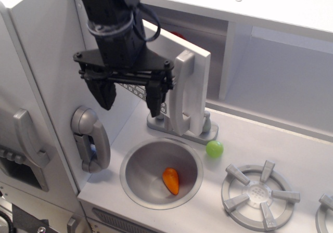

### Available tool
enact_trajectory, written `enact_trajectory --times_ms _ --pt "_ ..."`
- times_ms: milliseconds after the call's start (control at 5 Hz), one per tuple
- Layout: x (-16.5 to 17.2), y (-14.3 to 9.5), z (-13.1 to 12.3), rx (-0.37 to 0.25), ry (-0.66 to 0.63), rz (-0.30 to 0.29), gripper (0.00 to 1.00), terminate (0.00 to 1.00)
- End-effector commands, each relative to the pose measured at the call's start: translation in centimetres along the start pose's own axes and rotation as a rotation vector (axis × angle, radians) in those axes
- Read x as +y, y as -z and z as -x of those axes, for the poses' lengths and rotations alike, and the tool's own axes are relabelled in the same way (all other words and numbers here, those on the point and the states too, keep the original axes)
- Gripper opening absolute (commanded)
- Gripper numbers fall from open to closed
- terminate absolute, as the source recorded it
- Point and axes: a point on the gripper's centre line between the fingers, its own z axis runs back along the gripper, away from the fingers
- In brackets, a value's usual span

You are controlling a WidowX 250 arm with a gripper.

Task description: Close microwave

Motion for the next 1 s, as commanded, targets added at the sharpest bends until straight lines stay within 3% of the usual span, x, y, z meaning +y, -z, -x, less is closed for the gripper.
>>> enact_trajectory --times_ms 0,200,400,600,800 --pt "1.4 -0.9 -2.8 -0.106 -0.012 0.008 1.00 0.00" --pt "1.1 -1.7 -3.4 -0.269 0.052 0.119 1.00 0.00" --pt "0.7 -2.4 -4.7 -0.372 -0.002 0.164 1.00 0.00" --pt "0.0 -2.4 -5.7 -0.436 -0.026 0.165 1.00 0.00" --pt "-0.6 -1.9 -6.2 -0.433 -0.057 0.152 1.00 0.00"
